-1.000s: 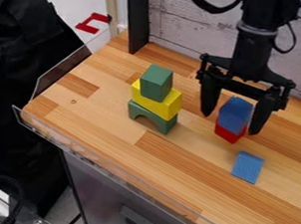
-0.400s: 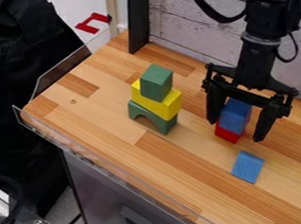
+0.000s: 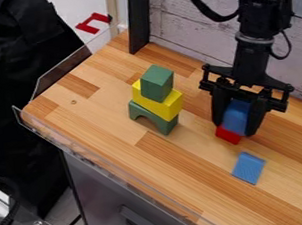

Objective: Put the blue cube on top of the green cube

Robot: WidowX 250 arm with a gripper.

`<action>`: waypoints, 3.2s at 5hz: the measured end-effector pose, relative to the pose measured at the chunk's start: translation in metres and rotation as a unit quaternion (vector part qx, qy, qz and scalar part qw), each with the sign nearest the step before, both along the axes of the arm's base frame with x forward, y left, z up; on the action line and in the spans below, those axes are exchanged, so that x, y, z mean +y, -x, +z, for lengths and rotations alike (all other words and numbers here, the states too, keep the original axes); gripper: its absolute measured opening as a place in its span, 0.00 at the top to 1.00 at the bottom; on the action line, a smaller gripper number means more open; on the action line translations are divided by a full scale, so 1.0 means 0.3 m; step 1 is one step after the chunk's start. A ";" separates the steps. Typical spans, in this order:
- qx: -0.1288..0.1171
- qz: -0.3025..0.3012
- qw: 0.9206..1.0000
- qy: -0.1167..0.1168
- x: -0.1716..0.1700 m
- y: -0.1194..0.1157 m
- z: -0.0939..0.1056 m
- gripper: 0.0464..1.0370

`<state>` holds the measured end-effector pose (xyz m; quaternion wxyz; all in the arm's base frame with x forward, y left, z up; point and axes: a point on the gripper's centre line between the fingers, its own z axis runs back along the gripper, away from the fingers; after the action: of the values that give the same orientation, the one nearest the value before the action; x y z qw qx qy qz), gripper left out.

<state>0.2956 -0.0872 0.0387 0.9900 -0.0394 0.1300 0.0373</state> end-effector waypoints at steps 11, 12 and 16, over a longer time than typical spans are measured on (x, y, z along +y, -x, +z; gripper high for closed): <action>-0.039 0.056 0.997 -0.027 0.332 0.091 0.245 0.47; -0.033 0.056 0.998 -0.023 0.325 0.092 0.237 0.47; -0.015 0.053 0.998 -0.020 0.302 0.105 0.202 0.47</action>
<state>0.2642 0.0034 0.0992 0.9891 -0.0271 0.1119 0.0920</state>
